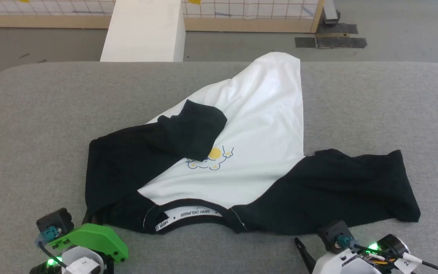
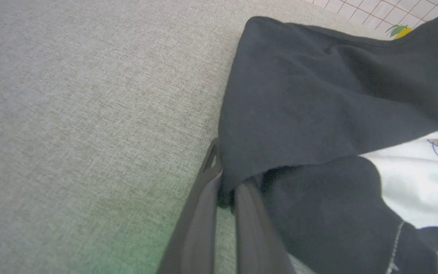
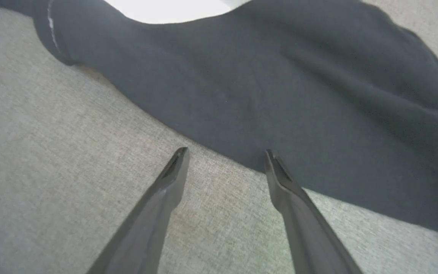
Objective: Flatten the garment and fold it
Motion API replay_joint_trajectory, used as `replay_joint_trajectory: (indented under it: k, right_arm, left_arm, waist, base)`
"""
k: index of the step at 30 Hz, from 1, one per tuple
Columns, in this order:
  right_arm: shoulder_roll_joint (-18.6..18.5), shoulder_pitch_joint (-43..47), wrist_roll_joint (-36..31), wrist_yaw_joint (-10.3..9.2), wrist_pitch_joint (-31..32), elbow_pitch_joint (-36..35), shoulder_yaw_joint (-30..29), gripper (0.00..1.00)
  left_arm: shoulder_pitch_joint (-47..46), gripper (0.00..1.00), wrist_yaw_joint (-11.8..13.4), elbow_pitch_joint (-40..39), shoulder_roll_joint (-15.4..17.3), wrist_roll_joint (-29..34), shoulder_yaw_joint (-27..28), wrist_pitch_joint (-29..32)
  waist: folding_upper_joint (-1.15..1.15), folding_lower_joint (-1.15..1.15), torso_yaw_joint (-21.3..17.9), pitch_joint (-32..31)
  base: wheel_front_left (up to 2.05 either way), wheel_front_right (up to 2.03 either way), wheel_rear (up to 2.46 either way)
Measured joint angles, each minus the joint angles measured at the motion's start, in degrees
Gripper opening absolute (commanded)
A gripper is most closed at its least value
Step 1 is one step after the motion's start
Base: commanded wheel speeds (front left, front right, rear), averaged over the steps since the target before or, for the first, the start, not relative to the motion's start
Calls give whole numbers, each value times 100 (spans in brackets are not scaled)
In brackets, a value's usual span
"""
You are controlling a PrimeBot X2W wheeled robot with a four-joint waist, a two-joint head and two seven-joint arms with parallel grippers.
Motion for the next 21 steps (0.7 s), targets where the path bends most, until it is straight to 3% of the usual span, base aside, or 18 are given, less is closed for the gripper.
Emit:
replay_joint_trajectory:
  k: [12, 13, 14, 15, 16, 21]
  right_arm:
    - [118, -558, -134, 0, -144, 485, 12, 100]
    - [142, -589, -133, 0, -143, 508, -14, 94]
    - [190, -624, -126, 0, -143, 544, -60, 47]
    - [241, -655, -114, 0, -143, 580, -111, 29]
    - [315, -684, -86, 0, -182, 622, -220, 0]
    - [457, -654, 112, 0, -457, 684, -534, 0]
  left_arm:
    - [-182, 0, -134, 102, -63, -58, -152, -73]
    - [-197, 0, -145, 114, -68, -59, -155, -76]
    - [-218, 0, -147, 125, -74, -59, -159, -97]
    - [-234, 0, -148, 137, -78, -60, -166, -113]
    - [-249, 0, -154, 165, -81, -81, -168, -122]
    - [-250, 0, -209, 181, -87, -176, -145, -156]
  waist:
    - [0, 0, 203, 309]
    - [0, 0, 210, 329]
    - [0, 0, 218, 351]
    - [0, 0, 226, 364]
    - [0, 0, 232, 362]
    - [0, 0, 198, 231]
  base:
    - [0, 0, 0]
    - [0, 0, 0]
    - [0, 0, 0]
    - [0, 0, 0]
    - [0, 0, 0]
    - [0, 0, 0]
